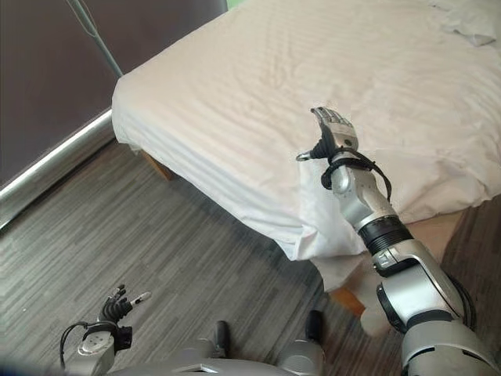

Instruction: Making the bed.

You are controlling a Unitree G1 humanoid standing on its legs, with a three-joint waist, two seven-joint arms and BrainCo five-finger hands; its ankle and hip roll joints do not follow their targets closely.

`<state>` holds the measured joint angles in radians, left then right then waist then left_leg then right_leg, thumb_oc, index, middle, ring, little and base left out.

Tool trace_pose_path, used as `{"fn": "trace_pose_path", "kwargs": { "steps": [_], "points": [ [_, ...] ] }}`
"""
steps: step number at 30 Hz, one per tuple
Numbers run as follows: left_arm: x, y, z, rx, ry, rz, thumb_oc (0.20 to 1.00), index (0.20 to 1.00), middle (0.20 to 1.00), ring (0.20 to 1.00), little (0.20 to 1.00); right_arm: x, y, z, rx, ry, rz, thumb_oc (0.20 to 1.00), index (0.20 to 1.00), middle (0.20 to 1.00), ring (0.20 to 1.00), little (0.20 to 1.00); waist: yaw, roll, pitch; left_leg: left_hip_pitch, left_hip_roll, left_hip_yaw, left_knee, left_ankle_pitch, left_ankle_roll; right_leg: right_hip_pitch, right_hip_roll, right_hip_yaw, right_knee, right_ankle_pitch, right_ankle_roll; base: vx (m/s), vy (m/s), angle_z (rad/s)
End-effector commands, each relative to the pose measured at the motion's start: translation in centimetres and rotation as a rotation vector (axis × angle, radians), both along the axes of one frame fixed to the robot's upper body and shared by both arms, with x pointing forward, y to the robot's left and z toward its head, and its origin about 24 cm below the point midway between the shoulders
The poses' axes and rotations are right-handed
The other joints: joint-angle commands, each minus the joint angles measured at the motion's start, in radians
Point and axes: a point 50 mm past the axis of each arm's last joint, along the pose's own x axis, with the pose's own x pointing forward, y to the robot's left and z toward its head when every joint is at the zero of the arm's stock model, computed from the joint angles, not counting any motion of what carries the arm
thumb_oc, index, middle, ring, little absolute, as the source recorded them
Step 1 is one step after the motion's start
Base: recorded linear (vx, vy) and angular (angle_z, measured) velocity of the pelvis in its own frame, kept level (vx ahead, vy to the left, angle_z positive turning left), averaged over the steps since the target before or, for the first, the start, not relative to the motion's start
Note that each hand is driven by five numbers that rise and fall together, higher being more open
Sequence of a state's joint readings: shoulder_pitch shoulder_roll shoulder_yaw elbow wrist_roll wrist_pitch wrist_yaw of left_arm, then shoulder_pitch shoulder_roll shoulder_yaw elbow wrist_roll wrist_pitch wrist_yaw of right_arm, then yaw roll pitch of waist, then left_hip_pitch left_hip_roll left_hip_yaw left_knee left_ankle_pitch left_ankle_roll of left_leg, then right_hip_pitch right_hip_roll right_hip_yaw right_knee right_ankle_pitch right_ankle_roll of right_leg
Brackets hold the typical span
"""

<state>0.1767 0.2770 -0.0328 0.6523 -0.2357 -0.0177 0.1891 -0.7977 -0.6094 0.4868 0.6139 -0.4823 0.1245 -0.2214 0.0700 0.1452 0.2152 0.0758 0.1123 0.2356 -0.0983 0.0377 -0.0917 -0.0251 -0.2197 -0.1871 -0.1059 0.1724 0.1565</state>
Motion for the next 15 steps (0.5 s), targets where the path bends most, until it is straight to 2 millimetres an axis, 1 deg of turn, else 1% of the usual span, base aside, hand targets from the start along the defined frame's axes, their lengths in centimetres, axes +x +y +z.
{"fn": "trace_pose_path", "kwargs": {
  "steps": [1, 3, 4, 6, 7, 11, 12, 13, 14, 15],
  "points": [
    [3.1, 1.6, 1.7, 0.033, -0.101, 0.006, 1.000, 1.000, 1.000, 1.000, 1.000, 2.6, 1.2, 5.0, -0.045, -0.082, -0.043, 1.000, 1.000, 1.000, 1.000, 1.000, 0.034, -0.040, 0.031, -0.084, 0.049, -0.007, 0.011, 0.087, -0.078, 0.080, -0.047, -0.049, 0.019, -0.133, 0.042, -0.02, -0.022, 0.06],
    [3.4, 1.8, 1.8, 0.033, -0.111, 0.009, 1.000, 1.000, 1.000, 1.000, 1.000, 3.0, 1.2, 5.2, -0.009, -0.084, -0.066, 1.000, 1.000, 1.000, 1.000, 1.000, 0.037, -0.040, 0.035, -0.094, 0.048, -0.013, 0.011, 0.090, -0.079, 0.075, -0.047, -0.052, 0.019, -0.132, 0.042, -0.03, -0.019, 0.08],
    [3.7, 2.1, 2.0, 0.039, -0.114, 0.017, 1.000, 1.000, 1.000, 1.000, 1.000, 3.3, 0.7, 5.5, 0.016, -0.082, -0.099, 1.000, 1.000, 1.000, 1.000, 1.000, 0.043, -0.039, 0.039, -0.105, 0.049, -0.019, 0.011, 0.095, -0.080, 0.069, -0.046, -0.056, 0.019, -0.130, 0.041, -0.03, -0.019, 0.14],
    [3.9, 2.8, 2.2, 0.050, -0.116, 0.027, 1.000, 1.000, 1.000, 1.000, 1.000, 3.6, 0.7, 6.5, -0.013, -0.091, -0.116, 1.000, 1.000, 1.000, 1.000, 1.000, 0.051, -0.042, 0.040, -0.120, 0.047, -0.029, 0.011, 0.097, -0.081, 0.060, -0.045, -0.060, 0.019, -0.127, 0.039, -0.02, -0.015, 0.25],
    [4.1, 3.0, 2.3, 0.047, -0.120, 0.039, 1.000, 1.000, 1.000, 1.000, 1.000, 3.8, 1.0, 6.7, 0.015, -0.097, -0.124, 1.000, 1.000, 1.000, 1.000, 1.000, 0.053, -0.044, 0.042, -0.126, 0.046, -0.034, 0.011, 0.097, -0.081, 0.057, -0.046, -0.064, 0.019, -0.125, 0.040, 0.01, -0.001, 0.20],
    [4.2, 4.0, 2.4, 0.065, -0.111, 0.066, 1.000, 1.000, 1.000, 1.000, 1.000, 4.0, 0.8, 6.5, 0.023, -0.064, -0.152, 1.000, 1.000, 1.000, 1.000, 1.000, 0.062, -0.050, 0.042, -0.133, 0.037, -0.043, 0.011, 0.091, -0.077, 0.051, -0.052, -0.064, 0.019, -0.119, 0.039, 0.02, 0.015, 0.08],
    [4.3, 4.5, 2.5, 0.075, -0.103, 0.075, 1.000, 1.000, 1.000, 1.000, 1.000, 4.2, 0.4, 6.5, 0.013, -0.042, -0.180, 1.000, 1.000, 1.000, 1.000, 1.000, 0.066, -0.051, 0.042, -0.136, 0.034, -0.043, 0.011, 0.089, -0.077, 0.045, -0.056, -0.061, 0.019, -0.115, 0.041, 0.01, 0.024, 0.06],
    [4.3, 4.5, 2.5, 0.075, -0.103, 0.076, 1.000, 1.000, 1.000, 1.000, 1.000, 4.2, 0.4, 6.5, 0.013, -0.043, -0.180, 1.000, 1.000, 1.000, 1.000, 1.000, 0.066, -0.051, 0.042, -0.137, 0.034, -0.042, 0.011, 0.089, -0.077, 0.044, -0.056, -0.061, 0.019, -0.115, 0.041, -0.02, 0.033, 0.03],
    [4.7, 4.5, 2.7, 0.072, -0.121, 0.077, 1.000, 1.000, 1.000, 1.000, 1.000, 4.3, -0.3, 6.5, 0.046, -0.024, -0.241, 1.000, 1.000, 1.000, 1.000, 1.000, 0.070, -0.053, 0.046, -0.147, 0.031, -0.042, 0.011, 0.090, -0.076, 0.033, -0.061, -0.059, 0.019, -0.110, 0.040, 0.00, 0.000, 0.00],
    [4.7, 4.5, 2.8, 0.072, -0.121, 0.077, 1.000, 1.000, 1.000, 1.000, 1.000, 4.3, -0.3, 6.6, 0.047, -0.025, -0.241, 1.000, 1.000, 1.000, 1.000, 1.000, 0.070, -0.054, 0.046, -0.147, 0.031, -0.041, 0.011, 0.090, -0.076, 0.032, -0.061, -0.059, 0.019, -0.110, 0.040, -0.04, 0.020, 0.00]
  ]
}}
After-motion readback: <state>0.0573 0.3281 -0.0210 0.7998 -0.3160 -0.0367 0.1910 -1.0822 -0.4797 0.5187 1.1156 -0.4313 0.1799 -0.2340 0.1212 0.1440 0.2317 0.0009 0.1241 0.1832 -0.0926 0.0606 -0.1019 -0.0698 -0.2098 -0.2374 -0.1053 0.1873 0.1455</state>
